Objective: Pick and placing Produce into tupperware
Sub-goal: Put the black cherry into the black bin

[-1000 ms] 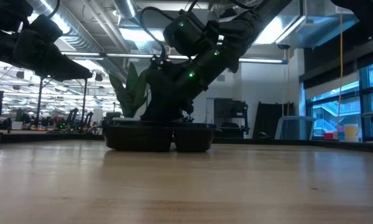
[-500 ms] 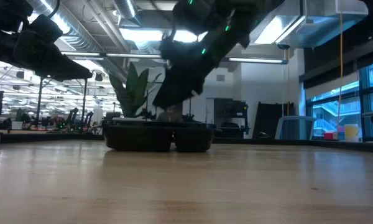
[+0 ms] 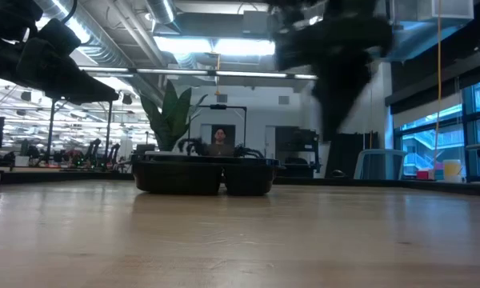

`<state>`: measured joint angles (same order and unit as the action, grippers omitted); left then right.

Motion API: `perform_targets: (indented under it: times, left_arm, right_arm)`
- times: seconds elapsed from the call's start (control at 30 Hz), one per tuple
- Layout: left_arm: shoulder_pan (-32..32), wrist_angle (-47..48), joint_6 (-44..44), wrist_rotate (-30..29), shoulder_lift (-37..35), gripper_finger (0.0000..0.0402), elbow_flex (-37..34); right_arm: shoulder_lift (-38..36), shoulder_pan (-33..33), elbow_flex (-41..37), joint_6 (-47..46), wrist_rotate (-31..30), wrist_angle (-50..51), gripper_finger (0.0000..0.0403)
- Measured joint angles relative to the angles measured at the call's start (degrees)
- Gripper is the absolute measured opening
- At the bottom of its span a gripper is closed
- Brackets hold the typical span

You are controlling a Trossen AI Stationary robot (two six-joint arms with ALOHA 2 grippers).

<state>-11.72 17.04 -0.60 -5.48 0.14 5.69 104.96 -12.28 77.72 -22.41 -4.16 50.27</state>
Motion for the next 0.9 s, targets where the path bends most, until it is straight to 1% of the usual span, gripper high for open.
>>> perform_targets:
  times: [0.1, 0.27, 0.37, 0.43, 0.63, 0.77, 0.9]
  left_arm:
    - [0.0, 0.0, 0.0, 0.0, 0.0, 0.0147, 0.0]
    - [0.0, 0.0, 0.0, 0.0, 0.0, 0.0147, 0.0]
    - [0.0, 0.0, 0.1, 0.0, 0.0, 0.0147, 0.0]
    - [0.0, -0.1, 0.1, 0.0, 0.0, 0.0147, 0.0]
    - [0.0, -0.1, 0.5, 0.0, 0.0, 0.0147, 0.0]
    - [0.0, -0.1, 0.5, 0.0, 0.0, 0.0147, 0.0]
    - [0.0, -0.1, 0.6, 0.0, 0.0, 0.0147, 0.0]
  right_arm:
    - [-0.7, -4.4, 0.0, -8.8, 0.0, 6.4, 0.0197]
    - [-0.9, -11.9, 0.0, -20.9, 0.0, 11.9, 0.0197]
    - [-0.9, -15.8, 0.0, -26.6, 0.0, 15.4, 0.0197]
    - [-0.9, -18.1, 0.0, -28.6, 0.0, 17.8, 0.0197]
    - [-0.9, -23.8, -0.4, -29.6, 0.0, 21.5, 0.0197]
    - [-0.9, -26.3, -0.4, -24.4, -0.1, 21.4, 0.0197]
    - [-0.9, -27.2, -0.4, -19.4, -0.1, 22.5, 0.0197]
